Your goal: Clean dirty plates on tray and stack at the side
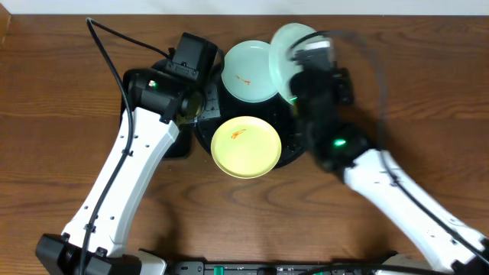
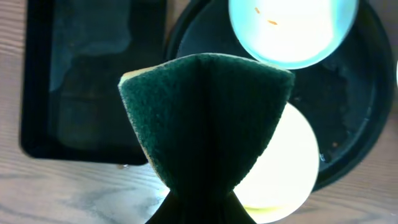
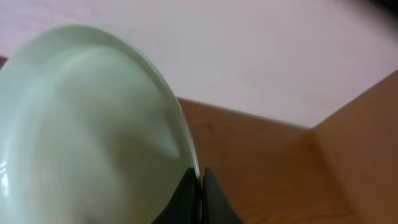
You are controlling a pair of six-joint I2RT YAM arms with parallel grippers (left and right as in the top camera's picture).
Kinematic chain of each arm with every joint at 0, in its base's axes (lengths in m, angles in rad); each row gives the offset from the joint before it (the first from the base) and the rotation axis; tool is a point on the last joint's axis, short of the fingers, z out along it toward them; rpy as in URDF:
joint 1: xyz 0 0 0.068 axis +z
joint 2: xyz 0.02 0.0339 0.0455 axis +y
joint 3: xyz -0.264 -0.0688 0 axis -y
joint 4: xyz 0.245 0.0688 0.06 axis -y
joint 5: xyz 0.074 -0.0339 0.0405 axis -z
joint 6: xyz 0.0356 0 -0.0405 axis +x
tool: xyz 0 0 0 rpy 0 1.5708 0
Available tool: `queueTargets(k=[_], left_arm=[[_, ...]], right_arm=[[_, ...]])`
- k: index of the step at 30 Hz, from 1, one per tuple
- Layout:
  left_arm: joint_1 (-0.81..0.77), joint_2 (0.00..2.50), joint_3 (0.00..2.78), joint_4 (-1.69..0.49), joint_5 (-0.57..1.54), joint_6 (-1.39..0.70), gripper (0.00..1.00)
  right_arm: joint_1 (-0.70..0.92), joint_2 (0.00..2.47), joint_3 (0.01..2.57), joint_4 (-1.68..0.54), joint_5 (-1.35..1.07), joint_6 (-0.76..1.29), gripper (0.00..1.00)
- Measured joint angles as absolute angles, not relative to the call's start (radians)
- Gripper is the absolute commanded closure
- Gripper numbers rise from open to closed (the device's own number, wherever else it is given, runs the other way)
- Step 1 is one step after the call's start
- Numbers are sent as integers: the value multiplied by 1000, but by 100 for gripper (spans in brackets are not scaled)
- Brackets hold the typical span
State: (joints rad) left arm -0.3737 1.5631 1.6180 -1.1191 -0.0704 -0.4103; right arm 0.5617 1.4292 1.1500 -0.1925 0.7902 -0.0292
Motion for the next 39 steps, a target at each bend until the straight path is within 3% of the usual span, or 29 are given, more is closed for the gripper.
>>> queueTargets(k=[9,17,25,39], left_arm=[[-374,1561,1618,-1063,179,-257,92],[-376,1554,1618,-1048,415,-75,93],[-438,1554,1618,-1009,466,9,93],[-480,1553,1618,-905,472,29,93]], right_arm=[[126,1396,1159,-256,13,372,99],[-64,1456,1161,-192,-527,780,99],[-70,1581,1161,-127,-707,966,99],[-59,1585,1162,-200,-765,960,99]])
